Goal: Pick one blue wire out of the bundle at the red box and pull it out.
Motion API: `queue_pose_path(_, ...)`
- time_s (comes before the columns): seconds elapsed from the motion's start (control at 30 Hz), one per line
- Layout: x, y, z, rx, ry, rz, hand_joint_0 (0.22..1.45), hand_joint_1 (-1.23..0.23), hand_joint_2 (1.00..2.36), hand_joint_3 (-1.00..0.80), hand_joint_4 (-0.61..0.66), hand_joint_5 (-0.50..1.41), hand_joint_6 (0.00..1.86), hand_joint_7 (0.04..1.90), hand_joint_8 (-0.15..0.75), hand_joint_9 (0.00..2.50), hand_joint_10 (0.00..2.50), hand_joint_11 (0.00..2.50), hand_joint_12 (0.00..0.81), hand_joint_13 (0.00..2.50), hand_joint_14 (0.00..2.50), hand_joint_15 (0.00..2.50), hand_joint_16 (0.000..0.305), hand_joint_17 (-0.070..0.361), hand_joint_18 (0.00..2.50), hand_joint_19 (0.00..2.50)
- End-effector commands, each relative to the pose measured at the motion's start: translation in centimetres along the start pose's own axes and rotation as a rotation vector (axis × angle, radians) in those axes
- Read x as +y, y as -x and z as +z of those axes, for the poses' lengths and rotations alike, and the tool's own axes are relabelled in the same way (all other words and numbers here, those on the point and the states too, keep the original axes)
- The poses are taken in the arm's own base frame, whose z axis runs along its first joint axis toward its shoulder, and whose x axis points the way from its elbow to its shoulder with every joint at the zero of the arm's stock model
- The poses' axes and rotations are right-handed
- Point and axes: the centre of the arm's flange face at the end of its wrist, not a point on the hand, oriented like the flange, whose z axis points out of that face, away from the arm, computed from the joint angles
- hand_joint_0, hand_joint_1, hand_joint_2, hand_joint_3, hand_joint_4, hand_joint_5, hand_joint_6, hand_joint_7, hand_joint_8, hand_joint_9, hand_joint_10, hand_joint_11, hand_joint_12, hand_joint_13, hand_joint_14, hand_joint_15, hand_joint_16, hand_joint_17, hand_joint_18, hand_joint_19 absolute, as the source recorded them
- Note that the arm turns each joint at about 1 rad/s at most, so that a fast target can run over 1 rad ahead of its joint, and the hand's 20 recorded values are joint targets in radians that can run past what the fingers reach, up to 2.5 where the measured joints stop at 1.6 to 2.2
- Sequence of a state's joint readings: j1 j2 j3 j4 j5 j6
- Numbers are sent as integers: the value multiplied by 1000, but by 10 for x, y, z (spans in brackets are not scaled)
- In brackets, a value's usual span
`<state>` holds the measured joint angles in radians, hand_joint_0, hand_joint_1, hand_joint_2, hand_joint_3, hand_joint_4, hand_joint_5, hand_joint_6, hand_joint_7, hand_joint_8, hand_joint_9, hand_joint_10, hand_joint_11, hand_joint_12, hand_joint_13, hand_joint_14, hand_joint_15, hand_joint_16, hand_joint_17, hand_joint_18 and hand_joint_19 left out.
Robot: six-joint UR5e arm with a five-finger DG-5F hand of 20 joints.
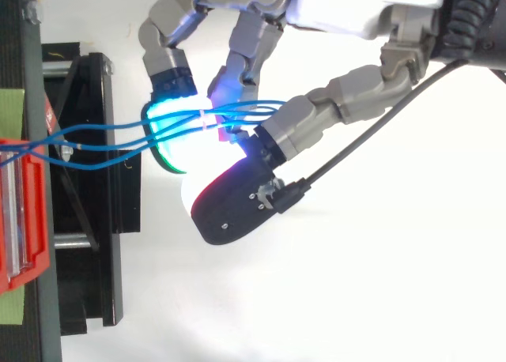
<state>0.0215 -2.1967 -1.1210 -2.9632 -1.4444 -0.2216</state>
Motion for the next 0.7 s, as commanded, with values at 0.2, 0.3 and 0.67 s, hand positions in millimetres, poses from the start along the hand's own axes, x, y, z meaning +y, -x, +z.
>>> queue_pose_path(0.2, -1, 1, 0, 0, -4, 0, 557, -534, 1000, -500, 195, -91, 902, 1183, 388, 1300, 19, 807, 436, 1089, 22, 667, 53, 119, 989, 671)
queue_pose_path(0.3, 0, 1, 0, 1, -2, 0, 577, -549, 1005, -438, 178, -86, 905, 1196, 392, 1334, 19, 829, 431, 1108, 23, 665, 52, 117, 1003, 658)
queue_pose_path(0.67, 1, -3, 0, 7, -1, 2, 603, -735, 1017, -286, 177, -64, 906, 1238, 400, 1385, 20, 848, 423, 1162, 23, 684, 50, 112, 1046, 638)
